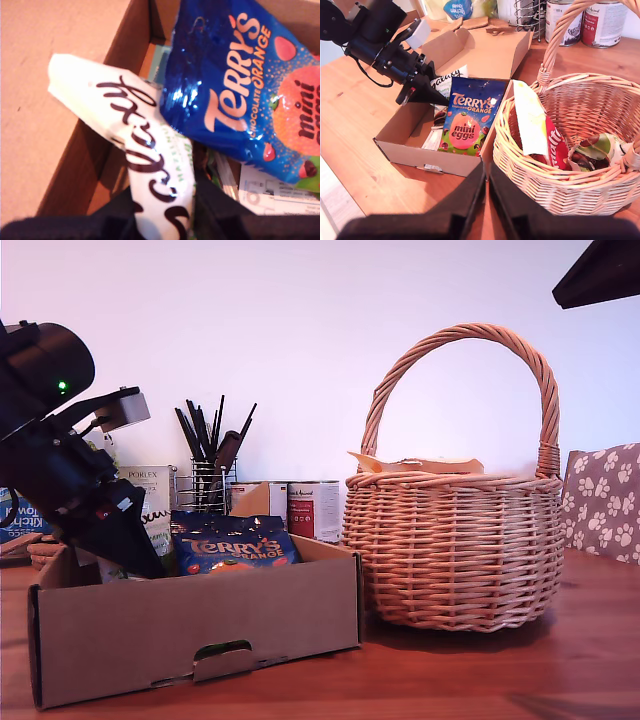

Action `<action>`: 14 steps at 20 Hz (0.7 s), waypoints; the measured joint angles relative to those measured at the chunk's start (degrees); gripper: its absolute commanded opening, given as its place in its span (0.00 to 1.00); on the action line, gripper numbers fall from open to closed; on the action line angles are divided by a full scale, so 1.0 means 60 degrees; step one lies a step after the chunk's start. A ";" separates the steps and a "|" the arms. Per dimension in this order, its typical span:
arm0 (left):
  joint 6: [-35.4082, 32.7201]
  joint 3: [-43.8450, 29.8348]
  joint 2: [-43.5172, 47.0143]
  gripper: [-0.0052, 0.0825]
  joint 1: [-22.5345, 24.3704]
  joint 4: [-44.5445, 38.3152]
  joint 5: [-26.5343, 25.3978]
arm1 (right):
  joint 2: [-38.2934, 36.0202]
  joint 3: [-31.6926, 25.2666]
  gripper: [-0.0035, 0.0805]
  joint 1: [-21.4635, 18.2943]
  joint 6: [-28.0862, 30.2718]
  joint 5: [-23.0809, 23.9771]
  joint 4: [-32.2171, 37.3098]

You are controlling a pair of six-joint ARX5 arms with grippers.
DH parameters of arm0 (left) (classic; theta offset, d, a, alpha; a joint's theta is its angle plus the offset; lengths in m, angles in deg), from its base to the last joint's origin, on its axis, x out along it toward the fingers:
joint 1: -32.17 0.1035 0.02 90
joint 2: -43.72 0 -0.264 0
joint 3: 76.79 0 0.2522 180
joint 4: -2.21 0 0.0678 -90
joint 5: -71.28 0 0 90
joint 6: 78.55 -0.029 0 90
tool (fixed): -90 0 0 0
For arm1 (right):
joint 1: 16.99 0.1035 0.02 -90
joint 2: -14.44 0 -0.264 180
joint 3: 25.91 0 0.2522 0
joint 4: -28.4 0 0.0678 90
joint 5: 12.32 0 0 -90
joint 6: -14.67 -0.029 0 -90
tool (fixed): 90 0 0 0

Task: Move the bags of Easter eggs from the cardboard box on the left into the woven basket on the right side.

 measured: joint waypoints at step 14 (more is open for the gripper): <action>0.1749 0.0998 0.3741 0.10 -0.0087 0.0586 0.0499 | 0.0000 0.0000 0.03 0.0000 0.0000 0.0000 0.0015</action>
